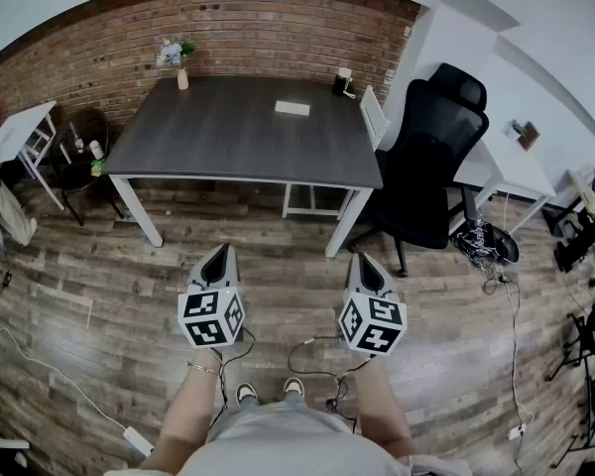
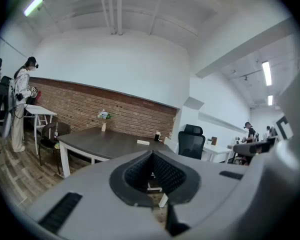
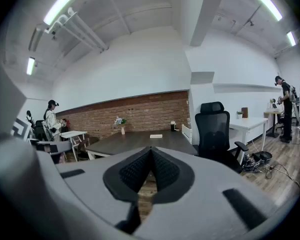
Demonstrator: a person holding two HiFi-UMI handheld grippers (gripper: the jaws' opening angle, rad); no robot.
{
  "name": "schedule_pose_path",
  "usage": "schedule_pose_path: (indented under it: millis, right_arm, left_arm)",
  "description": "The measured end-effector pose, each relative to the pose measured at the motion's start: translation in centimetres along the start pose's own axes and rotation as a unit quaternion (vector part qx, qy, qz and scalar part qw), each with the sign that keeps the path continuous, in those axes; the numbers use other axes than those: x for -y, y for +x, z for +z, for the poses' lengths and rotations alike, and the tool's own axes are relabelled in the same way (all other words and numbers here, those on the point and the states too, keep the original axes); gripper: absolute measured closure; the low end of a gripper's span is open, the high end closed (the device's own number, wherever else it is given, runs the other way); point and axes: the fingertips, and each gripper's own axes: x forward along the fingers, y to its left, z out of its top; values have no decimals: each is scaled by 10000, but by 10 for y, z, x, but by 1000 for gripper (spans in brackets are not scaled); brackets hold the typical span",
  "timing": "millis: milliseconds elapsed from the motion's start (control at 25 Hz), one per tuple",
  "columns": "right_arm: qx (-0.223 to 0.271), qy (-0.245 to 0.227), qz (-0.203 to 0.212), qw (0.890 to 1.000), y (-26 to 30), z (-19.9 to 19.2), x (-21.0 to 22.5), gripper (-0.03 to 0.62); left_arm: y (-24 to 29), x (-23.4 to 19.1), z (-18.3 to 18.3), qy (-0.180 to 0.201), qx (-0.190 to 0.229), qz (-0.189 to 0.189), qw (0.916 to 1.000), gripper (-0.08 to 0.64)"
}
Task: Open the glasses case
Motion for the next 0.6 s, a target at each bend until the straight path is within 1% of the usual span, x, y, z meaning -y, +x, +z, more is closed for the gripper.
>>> schedule_pose_path:
  millis: [320, 480, 600]
  right_arm:
    - [-1, -49, 109, 9999, 4, 2, 1, 592]
    - [175, 114, 278, 9994, 2, 4, -2, 589]
    - [178, 144, 307, 9993, 2, 3, -1, 588]
  left_arm:
    - [2, 3, 5, 40, 56, 57, 10000, 561]
    - [0, 2, 5, 44, 72, 100, 9999, 561]
    - [-1, 1, 6, 18, 74, 122, 9999, 561]
